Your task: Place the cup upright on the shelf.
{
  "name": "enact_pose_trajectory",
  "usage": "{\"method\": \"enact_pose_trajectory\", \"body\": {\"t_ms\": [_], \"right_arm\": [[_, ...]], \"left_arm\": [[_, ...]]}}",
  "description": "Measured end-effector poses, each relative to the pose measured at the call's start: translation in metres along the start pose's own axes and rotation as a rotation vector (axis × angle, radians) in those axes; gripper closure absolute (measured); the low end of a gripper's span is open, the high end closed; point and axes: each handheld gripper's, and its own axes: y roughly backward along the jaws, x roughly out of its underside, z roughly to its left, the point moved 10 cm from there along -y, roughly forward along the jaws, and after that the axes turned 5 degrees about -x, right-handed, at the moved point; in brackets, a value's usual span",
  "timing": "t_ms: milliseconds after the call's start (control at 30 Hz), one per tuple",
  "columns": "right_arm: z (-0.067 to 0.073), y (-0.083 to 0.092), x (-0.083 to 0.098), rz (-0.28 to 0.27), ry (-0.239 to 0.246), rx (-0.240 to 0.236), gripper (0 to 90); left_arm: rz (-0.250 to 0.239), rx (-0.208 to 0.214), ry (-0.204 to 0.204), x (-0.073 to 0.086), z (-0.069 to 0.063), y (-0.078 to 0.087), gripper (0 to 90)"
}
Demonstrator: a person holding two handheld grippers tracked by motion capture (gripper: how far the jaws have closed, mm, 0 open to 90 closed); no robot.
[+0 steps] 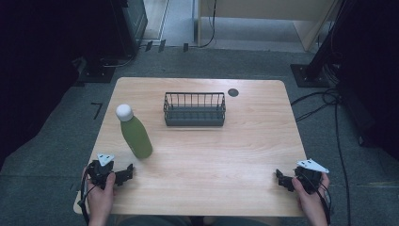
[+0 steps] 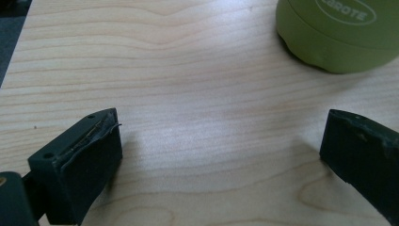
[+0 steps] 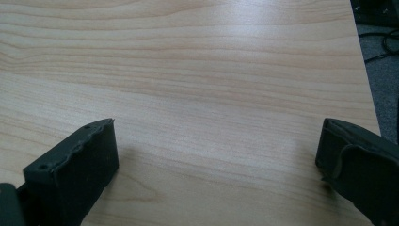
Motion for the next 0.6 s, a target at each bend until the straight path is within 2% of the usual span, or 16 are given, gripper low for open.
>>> {"method": "enact_pose_trajectory", "body": {"t_ms": [100,233,500,600], "right_arm": [[0.000,0.000,0.000,0.000,0.000,0.000,0.0],[0.000,0.000,0.000,0.000,0.001,0.000,0.0],[0.000,0.000,0.000,-0.001,0.002,-0.001,0.0],[0.000,0.000,0.000,0.000,0.000,-0.001,0.0]], "left_arm": [[-0.007,0.010,0.034,0.000,0.004,0.003,0.1],[-0.054,0.040,0.069,-0.005,0.006,0.013,0.1],[-0.127,0.098,0.073,-0.023,-0.003,0.034,0.1],[-0.161,0.126,0.048,-0.034,-0.010,0.042,0.1]]}}
